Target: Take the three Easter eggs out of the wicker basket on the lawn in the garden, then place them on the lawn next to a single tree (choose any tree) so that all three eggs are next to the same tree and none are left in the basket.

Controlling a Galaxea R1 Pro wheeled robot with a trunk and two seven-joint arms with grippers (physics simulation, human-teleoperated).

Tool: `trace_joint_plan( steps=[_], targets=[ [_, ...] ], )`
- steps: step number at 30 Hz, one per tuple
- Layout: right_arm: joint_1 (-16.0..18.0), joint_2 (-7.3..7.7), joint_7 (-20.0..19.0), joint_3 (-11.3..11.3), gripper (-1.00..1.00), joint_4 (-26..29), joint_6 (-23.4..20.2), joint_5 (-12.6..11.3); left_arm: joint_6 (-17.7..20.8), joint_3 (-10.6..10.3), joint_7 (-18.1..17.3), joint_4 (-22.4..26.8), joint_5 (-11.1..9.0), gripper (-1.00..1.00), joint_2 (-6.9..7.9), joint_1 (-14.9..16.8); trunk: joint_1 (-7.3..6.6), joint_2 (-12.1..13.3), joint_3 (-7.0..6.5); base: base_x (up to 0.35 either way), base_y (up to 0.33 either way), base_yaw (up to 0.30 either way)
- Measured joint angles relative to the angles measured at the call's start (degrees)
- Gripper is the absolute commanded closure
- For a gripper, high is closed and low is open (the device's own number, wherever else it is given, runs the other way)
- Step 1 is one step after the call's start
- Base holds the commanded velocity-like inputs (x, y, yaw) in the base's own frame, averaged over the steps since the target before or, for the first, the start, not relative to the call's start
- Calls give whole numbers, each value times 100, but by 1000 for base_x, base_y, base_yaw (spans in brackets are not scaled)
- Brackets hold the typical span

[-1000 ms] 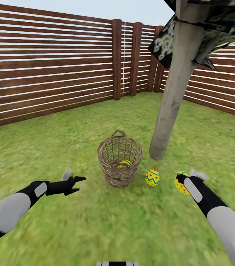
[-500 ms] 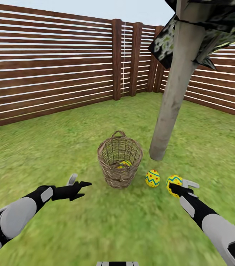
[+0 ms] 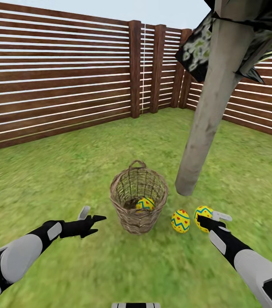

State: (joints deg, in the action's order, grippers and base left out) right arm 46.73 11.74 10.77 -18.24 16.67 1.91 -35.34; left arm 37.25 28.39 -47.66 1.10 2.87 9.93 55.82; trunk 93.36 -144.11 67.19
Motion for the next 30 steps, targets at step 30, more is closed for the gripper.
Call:
trace_joint_plan(
  steps=[30],
  targets=[
    [0,-112,1,-7,100,-155,194,-1,0,-3,-28,0,-6,-100,-141,-2,68,-33,554,8,0,0]
  ],
)
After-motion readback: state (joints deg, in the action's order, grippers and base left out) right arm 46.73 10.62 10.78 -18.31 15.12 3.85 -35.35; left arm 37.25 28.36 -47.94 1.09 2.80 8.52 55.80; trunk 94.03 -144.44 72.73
